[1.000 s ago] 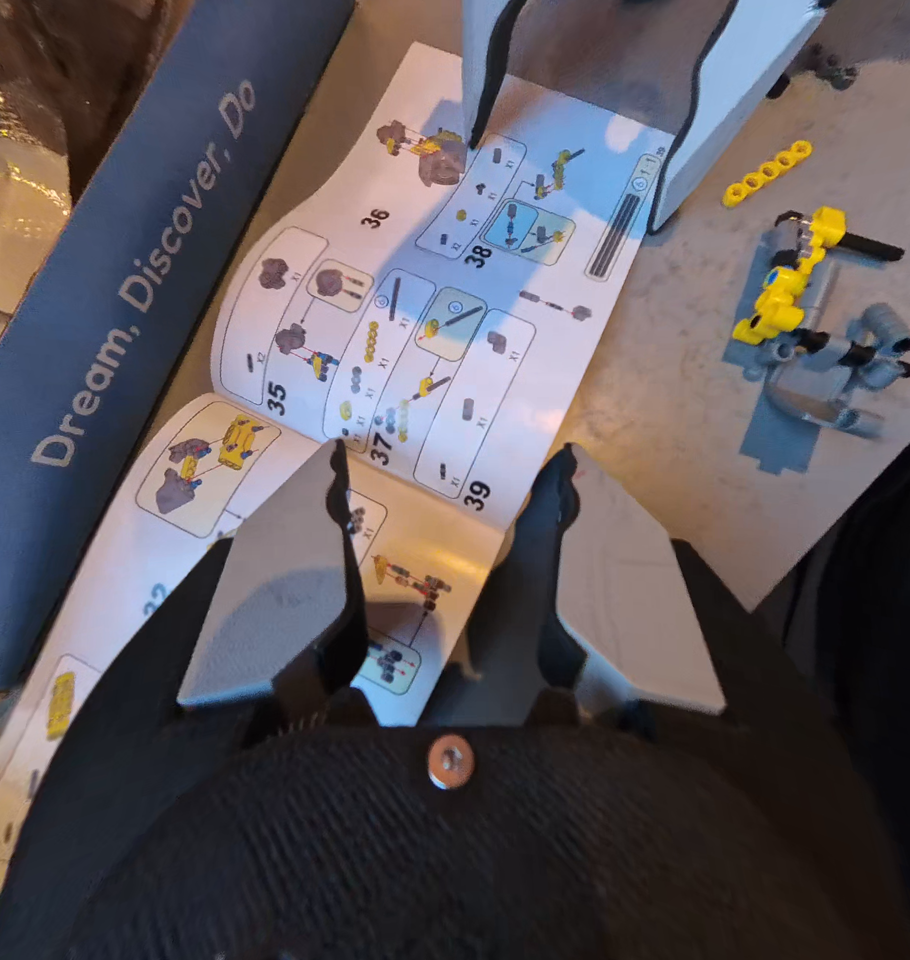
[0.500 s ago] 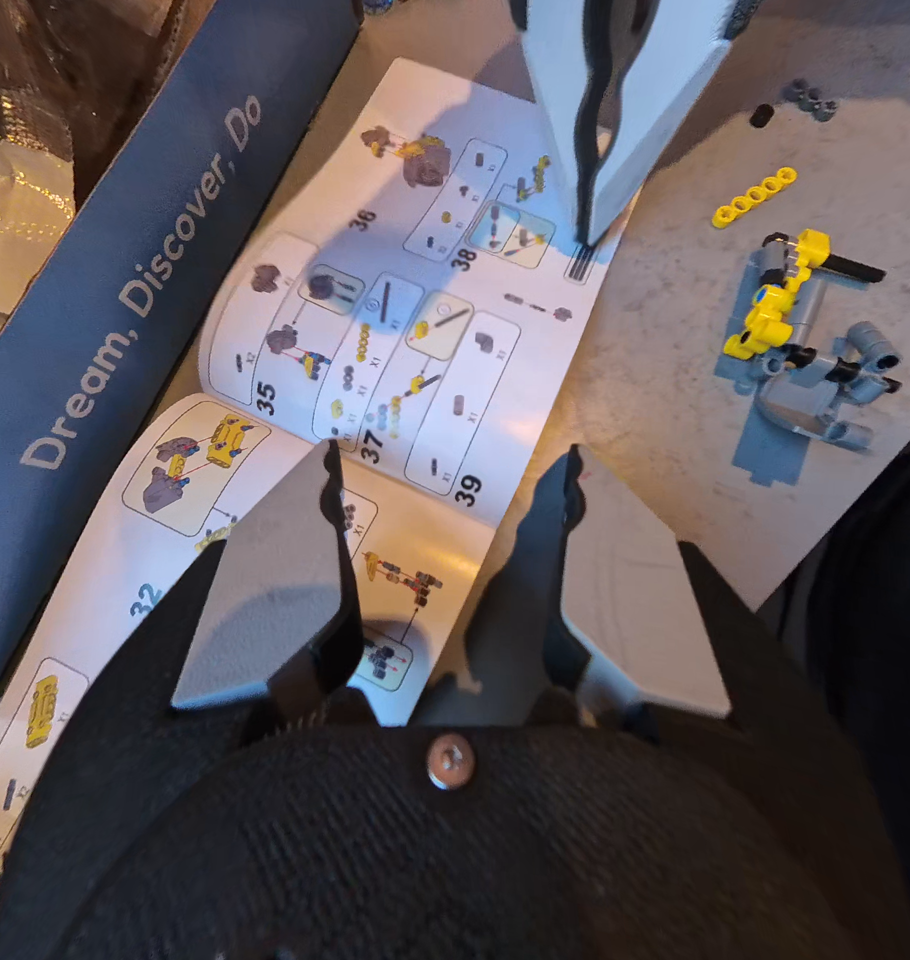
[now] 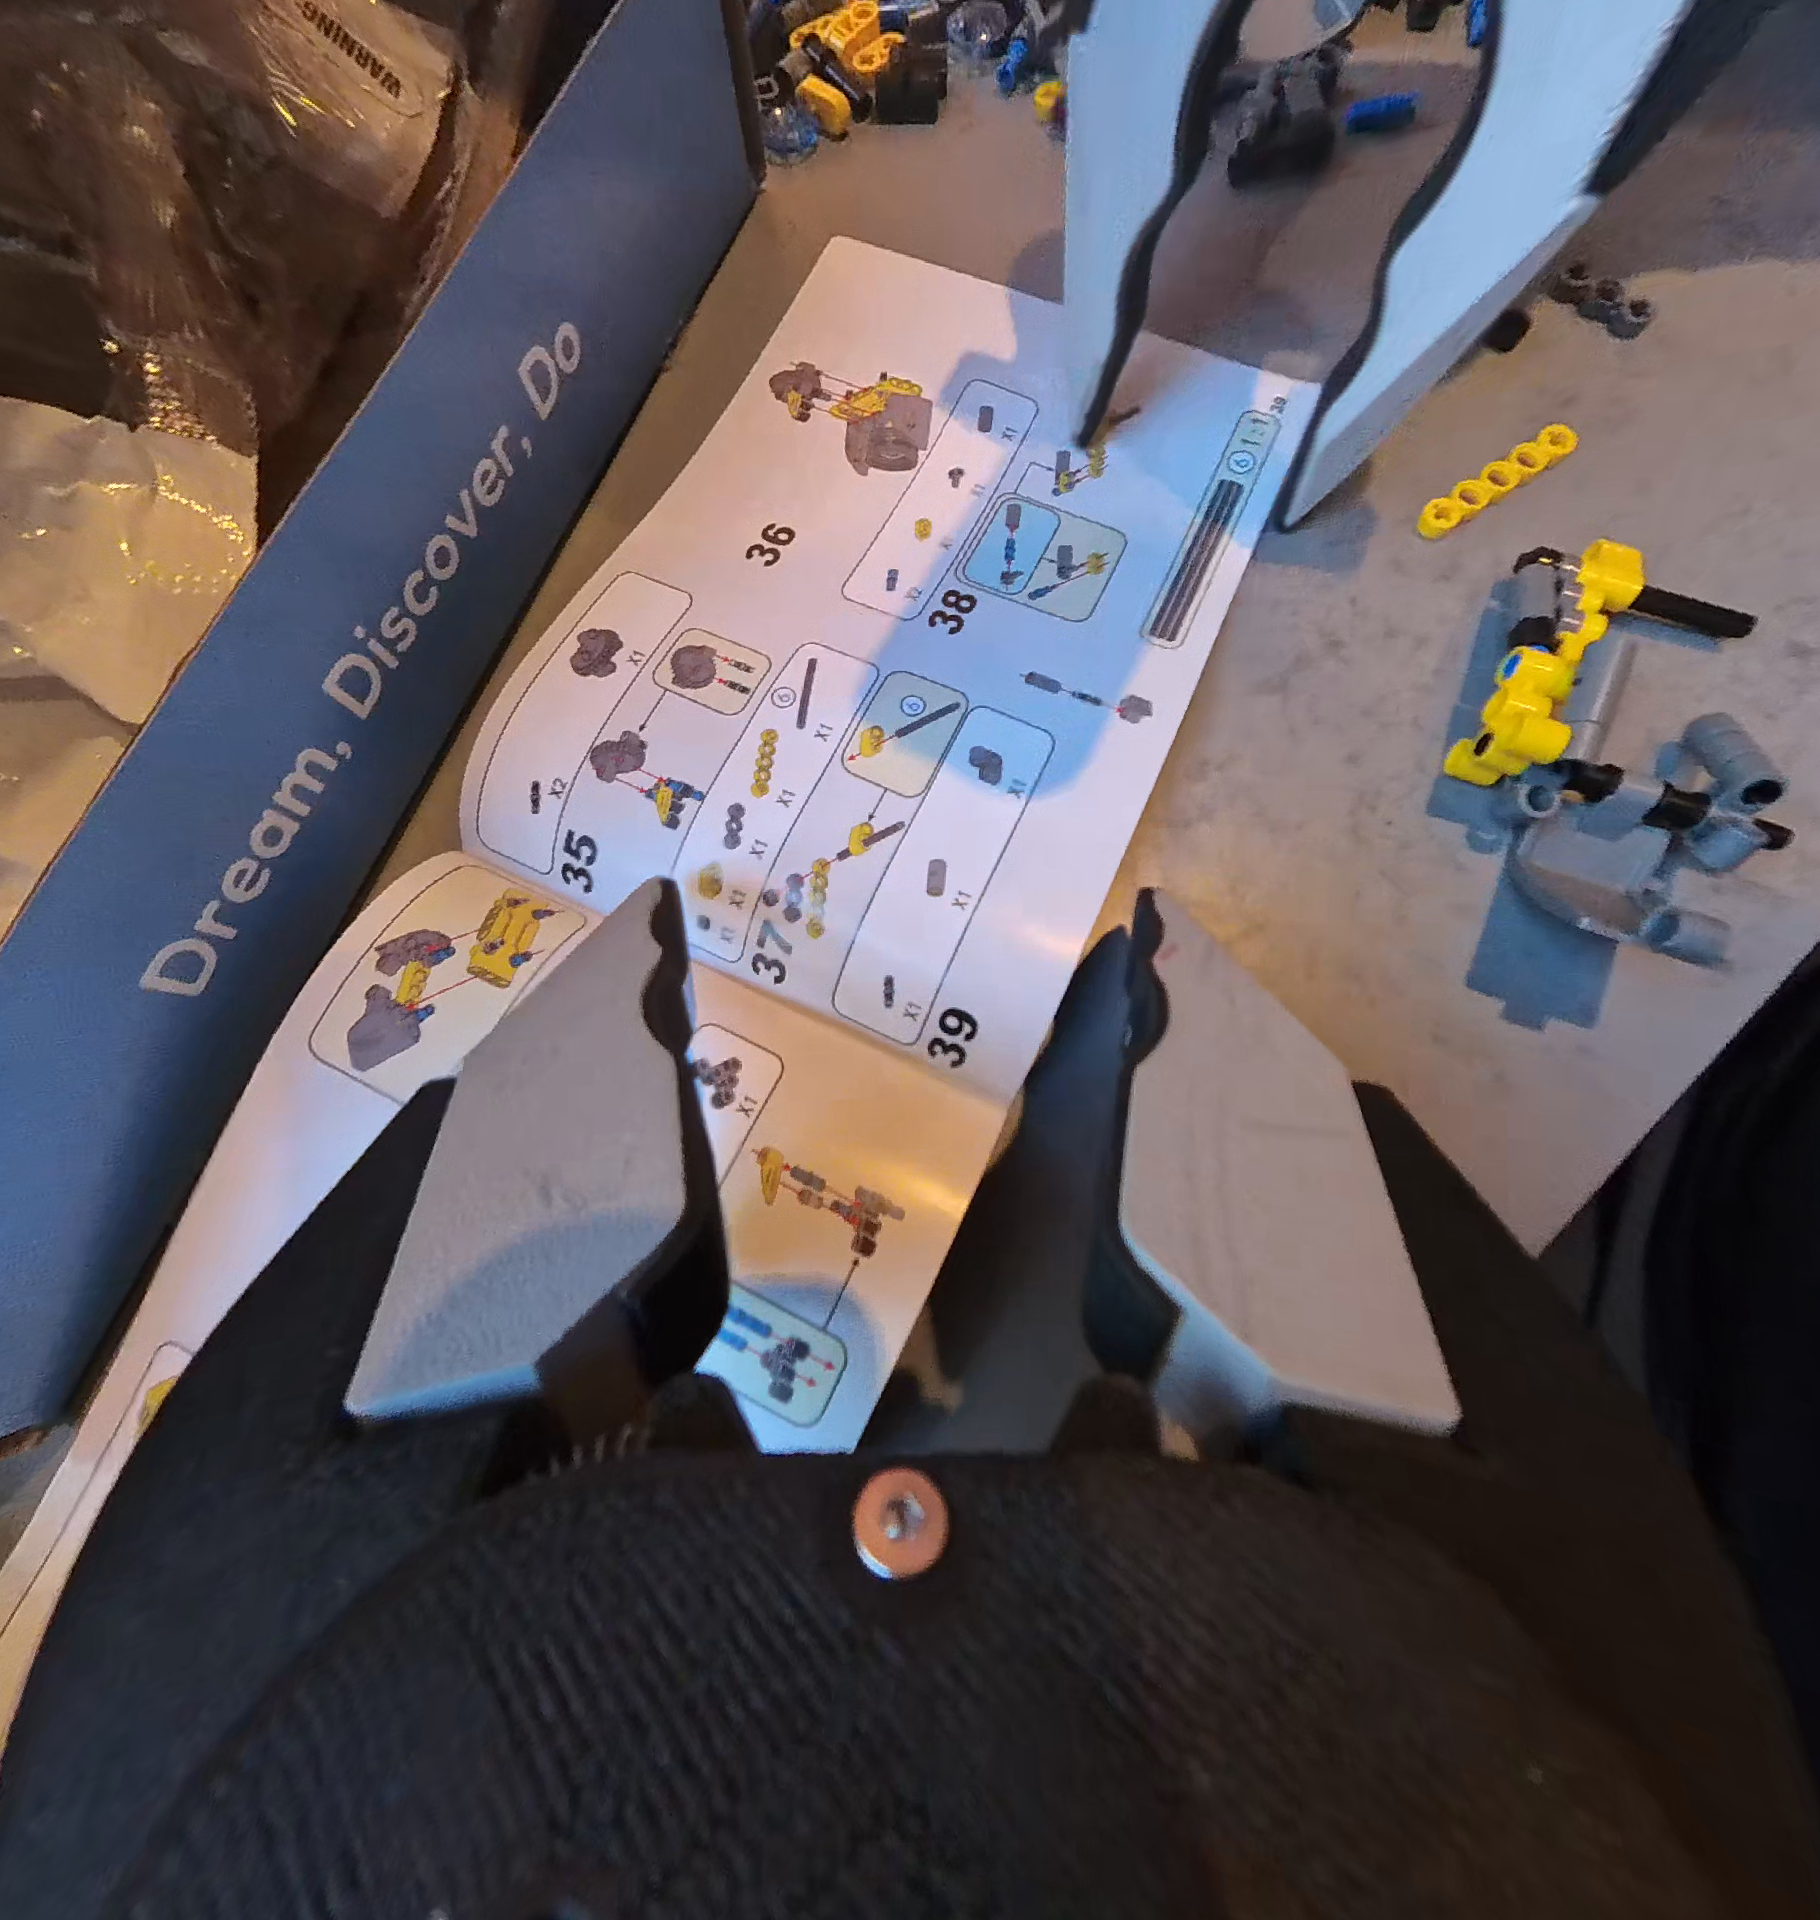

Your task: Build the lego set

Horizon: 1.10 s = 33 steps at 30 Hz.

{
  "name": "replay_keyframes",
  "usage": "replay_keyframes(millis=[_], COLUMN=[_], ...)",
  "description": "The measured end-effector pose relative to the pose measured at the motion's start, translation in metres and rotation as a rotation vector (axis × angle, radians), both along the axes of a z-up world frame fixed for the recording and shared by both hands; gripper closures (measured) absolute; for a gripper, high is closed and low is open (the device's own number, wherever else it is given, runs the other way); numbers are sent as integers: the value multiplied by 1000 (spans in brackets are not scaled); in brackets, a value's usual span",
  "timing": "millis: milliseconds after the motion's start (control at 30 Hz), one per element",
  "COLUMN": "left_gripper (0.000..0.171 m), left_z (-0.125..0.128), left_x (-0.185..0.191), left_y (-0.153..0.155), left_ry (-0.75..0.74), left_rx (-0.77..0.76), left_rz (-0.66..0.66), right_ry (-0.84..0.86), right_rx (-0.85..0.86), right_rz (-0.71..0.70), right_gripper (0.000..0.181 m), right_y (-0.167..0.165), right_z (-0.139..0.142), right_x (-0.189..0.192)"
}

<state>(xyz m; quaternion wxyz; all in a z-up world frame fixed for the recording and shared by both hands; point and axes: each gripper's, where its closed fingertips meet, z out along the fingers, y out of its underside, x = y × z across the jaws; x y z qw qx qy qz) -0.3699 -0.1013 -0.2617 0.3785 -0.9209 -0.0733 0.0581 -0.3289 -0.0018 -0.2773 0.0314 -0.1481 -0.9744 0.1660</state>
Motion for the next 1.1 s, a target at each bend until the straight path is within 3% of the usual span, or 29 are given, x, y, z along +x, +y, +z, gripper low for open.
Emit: replay_keyframes(millis=[233,300,733,1100], left_gripper=[88,87,88,91], left_z=[-6,-5,18,40], left_x=[2,1,1,15], left_y=[-1,-1,21,39], left_ry=[-22,-19,98,215], left_rx=[-9,-9,29,31], left_rz=[-4,-2,-20,-68], right_ry=[-23,-74,-124,-115], right_rx=[-33,-61,-172,-335], right_rz=[47,50,14,-26], right_gripper=[157,181,181,181], right_y=[-8,-10,-19,-26], right_z=[0,0,8,50], right_x=[5,10,9,4])
